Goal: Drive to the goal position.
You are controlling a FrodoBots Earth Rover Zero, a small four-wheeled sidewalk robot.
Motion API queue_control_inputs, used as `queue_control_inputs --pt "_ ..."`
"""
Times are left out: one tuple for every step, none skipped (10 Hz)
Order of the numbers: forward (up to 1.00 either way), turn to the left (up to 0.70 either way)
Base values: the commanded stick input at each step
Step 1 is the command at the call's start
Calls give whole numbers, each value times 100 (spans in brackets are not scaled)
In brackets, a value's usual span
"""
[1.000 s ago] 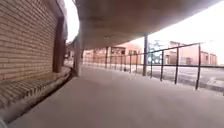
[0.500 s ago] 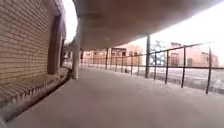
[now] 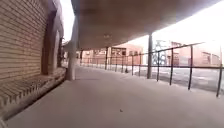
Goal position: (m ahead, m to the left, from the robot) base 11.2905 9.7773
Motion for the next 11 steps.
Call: queue_control_inputs --pt "70 0" --pt "70 0" --pt "70 0" --pt "70 0" --pt "70 0" --pt "70 0" --pt "70 0" --pt "70 0" --pt "70 0" --pt "70 0" --pt "70 0"
